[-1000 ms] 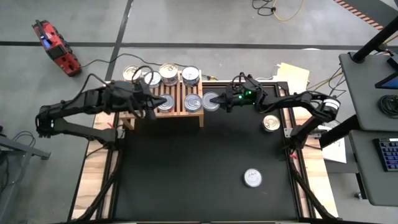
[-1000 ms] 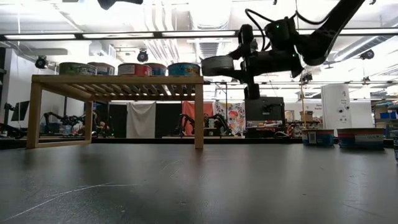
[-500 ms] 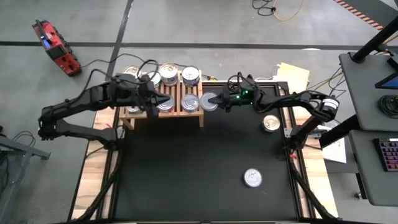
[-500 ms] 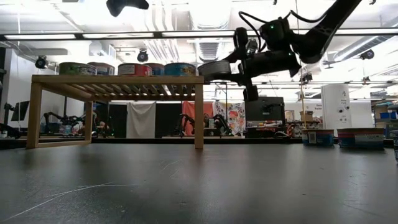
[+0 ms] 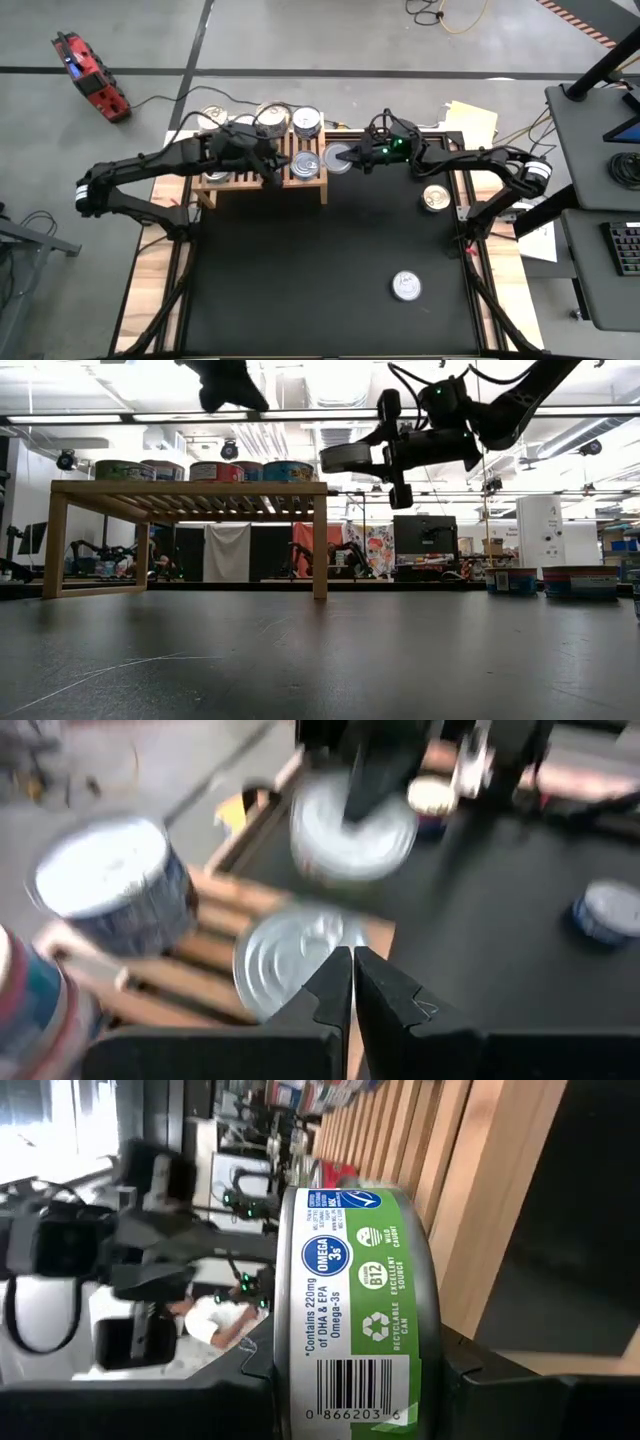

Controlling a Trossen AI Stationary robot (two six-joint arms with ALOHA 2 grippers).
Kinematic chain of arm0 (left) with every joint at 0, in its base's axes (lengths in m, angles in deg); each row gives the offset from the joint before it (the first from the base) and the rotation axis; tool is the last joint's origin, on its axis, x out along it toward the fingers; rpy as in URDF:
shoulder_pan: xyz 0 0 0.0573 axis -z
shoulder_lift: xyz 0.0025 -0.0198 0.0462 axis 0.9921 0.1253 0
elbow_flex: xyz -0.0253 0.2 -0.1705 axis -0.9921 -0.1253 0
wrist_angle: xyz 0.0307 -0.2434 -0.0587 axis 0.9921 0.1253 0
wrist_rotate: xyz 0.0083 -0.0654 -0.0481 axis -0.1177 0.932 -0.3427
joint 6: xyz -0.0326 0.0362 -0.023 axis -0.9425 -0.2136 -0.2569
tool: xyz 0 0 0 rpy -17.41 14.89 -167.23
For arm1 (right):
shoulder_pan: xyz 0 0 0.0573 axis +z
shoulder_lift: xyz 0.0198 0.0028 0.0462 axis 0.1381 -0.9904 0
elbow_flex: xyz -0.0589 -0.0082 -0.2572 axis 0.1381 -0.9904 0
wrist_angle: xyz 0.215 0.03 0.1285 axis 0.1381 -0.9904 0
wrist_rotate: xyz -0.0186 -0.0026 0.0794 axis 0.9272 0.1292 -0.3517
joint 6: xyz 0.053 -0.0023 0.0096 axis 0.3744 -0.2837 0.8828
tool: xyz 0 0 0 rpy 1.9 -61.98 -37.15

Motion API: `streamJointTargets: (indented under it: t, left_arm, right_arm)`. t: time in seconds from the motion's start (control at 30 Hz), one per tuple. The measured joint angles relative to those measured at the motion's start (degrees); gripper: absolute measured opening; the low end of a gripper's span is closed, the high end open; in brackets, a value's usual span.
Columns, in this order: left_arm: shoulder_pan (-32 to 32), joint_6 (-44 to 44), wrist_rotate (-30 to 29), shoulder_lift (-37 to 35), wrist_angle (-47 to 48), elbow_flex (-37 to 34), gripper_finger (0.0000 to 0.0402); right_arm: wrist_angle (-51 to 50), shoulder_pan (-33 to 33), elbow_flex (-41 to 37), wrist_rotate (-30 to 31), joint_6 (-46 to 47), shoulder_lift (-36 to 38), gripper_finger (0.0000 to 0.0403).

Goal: Stack canned seafood by type on shelf
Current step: Put the green tuna can on the shelf

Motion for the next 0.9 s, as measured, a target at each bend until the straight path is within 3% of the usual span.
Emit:
streamJointTargets:
  t: [0.2,0.4,0.9]
  left_arm:
    - [0.0,-2.6,-1.1,0.4,10.5,0.0,0.0]
    - [-0.6,-2.4,-6.2,-1.2,17.6,0.1,0.0]
    - [-4.7,1.0,-6.7,-0.5,20.4,-3.4,0.0]
  right_arm:
    - [-7.5,-0.1,0.5,0.0,-4.3,3.9,0.0121]
    - [-18.8,-0.1,1.4,0.1,-9.8,6.7,0.0121]
    - [-19.3,-0.1,1.5,0.2,-11.5,7.1,0.0121]
